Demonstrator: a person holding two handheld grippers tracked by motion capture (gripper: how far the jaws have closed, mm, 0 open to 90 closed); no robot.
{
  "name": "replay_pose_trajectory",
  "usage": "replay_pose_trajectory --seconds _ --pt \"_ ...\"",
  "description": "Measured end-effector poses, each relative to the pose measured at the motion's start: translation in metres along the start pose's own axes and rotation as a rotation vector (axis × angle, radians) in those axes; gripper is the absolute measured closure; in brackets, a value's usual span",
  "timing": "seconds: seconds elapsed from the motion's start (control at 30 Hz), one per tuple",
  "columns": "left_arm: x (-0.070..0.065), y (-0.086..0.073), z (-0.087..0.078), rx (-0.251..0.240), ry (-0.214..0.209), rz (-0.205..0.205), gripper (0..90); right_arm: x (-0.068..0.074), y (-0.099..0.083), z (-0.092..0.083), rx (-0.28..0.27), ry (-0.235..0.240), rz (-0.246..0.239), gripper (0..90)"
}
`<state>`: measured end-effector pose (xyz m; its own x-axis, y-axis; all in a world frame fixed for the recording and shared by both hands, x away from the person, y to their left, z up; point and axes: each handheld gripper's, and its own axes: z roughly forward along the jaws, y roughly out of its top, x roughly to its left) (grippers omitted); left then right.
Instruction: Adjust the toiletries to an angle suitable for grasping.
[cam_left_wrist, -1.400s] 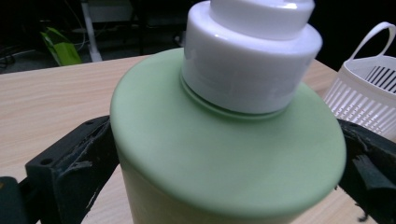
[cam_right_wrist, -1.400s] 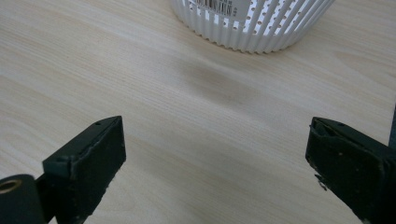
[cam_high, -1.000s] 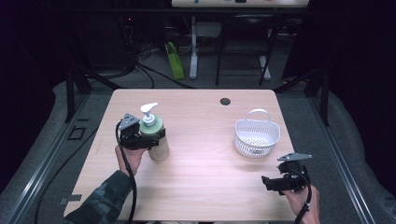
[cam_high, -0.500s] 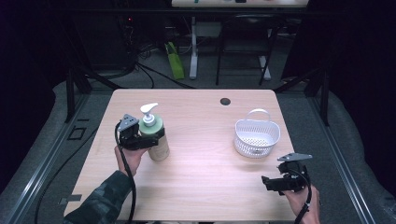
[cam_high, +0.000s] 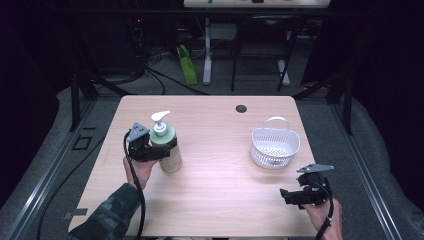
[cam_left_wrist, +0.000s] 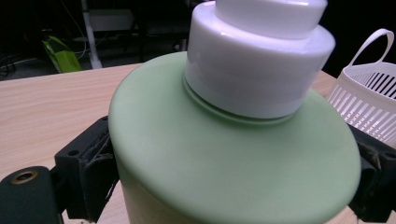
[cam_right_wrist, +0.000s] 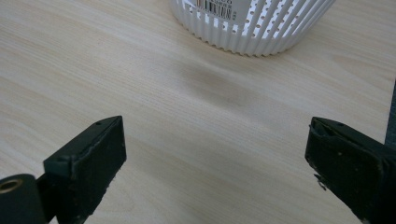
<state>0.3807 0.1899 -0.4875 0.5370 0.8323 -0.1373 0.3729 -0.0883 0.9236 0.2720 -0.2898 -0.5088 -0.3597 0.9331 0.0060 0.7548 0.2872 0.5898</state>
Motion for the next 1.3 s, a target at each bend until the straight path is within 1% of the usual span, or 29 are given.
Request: replay_pose_trajectory --seconds 0.27,0.33,0.57,0.67,0.7,0.73,0.8,0.87,1.13,1.2,1.27,1.3 --pt "-0.005 0.000 0.001 0.010 -0.016 0.011 8.8 0.000 0.000 0.000 0.003 0.000 0.000 4.7" --pt "-0.007 0.000 0.002 0.006 -0.021 0.007 8.8 0.000 0.000 0.000 0.003 -0.001 0.000 4.7" --pt "-0.013 0.000 0.003 0.013 -0.042 0.019 8.8 0.000 0.000 0.000 0.006 -0.002 -0.003 4.8" --pt "-0.017 0.000 0.005 0.016 -0.059 0.027 8.8 -0.001 0.000 0.001 0.008 -0.002 -0.003 4.8" --pt "-0.017 0.000 0.005 0.016 -0.059 0.027 8.8 -0.001 0.000 0.001 0.008 -0.002 -0.003 4.8" --pt "-0.020 0.000 0.005 0.016 -0.071 0.033 8.8 0.000 0.000 0.001 0.011 0.001 -0.003 4.8" --pt "-0.021 0.000 0.006 0.020 -0.075 0.039 8.8 0.000 0.000 0.001 0.011 -0.003 -0.004 4.8" --pt "-0.025 0.000 0.007 0.021 -0.094 0.045 8.8 0.000 0.000 0.002 0.013 0.001 -0.006 4.8" --pt "-0.031 0.000 0.010 0.026 -0.115 0.055 8.8 0.000 0.000 0.002 0.015 0.002 -0.004 4.9" --pt "-0.034 0.000 0.012 0.021 -0.130 0.054 8.8 0.000 0.000 0.002 0.015 0.002 -0.005 4.9" --pt "-0.036 -0.001 0.012 0.019 -0.134 0.057 8.8 0.000 0.000 0.002 0.016 0.000 -0.005 4.9" --pt "-0.038 -0.001 0.013 0.021 -0.140 0.059 8.8 0.000 0.000 0.002 0.016 0.003 -0.002 4.9"
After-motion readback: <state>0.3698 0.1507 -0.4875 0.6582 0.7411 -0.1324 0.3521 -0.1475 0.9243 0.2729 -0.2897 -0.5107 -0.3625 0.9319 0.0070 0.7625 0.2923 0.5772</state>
